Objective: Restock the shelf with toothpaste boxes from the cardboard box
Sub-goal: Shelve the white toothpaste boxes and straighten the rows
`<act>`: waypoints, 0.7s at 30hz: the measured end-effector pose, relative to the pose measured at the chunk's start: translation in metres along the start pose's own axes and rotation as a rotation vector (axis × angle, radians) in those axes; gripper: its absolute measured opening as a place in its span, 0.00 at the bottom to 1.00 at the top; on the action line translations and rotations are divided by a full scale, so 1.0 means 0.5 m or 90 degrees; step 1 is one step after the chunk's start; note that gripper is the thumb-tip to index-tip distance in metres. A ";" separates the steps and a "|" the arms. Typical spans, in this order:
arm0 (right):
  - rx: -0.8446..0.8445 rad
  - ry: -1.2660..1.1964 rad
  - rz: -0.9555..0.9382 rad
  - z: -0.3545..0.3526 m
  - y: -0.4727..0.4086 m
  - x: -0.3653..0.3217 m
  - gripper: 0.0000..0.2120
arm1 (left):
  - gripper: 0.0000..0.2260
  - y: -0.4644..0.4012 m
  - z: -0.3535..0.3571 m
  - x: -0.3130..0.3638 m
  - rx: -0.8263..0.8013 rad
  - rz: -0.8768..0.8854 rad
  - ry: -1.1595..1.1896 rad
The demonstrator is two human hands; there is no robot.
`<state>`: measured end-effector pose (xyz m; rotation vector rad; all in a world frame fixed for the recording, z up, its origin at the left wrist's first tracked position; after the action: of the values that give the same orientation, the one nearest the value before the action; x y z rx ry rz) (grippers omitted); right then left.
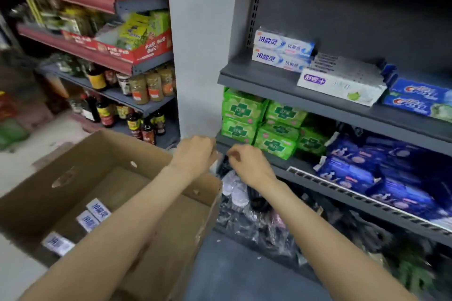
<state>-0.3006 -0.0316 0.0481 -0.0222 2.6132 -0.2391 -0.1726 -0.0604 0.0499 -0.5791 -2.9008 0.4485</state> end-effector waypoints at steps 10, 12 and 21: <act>-0.175 -0.040 0.054 0.326 0.092 -0.167 0.11 | 0.07 0.227 0.125 -0.302 -0.231 -0.119 -0.019; -0.196 -0.024 0.078 0.393 0.092 -0.198 0.11 | 0.09 0.256 0.151 -0.365 -0.305 -0.110 -0.023; -0.321 0.036 0.150 0.659 0.125 -0.287 0.32 | 0.40 0.367 0.285 -0.618 -0.555 0.058 -0.097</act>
<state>-0.0115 -0.0158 -0.1737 0.1187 2.6314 0.5089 0.1457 -0.0579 -0.1698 -0.7935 -3.1142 -0.8525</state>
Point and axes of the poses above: each hand's wrist, its own y-axis away from the middle knuckle, its own z-axis out of the palm, x = y × z, the point moved 4 cm from there along -y, towards the middle knuckle, and after that the axes turned 12 degrees about x, right-handed, at the moved point
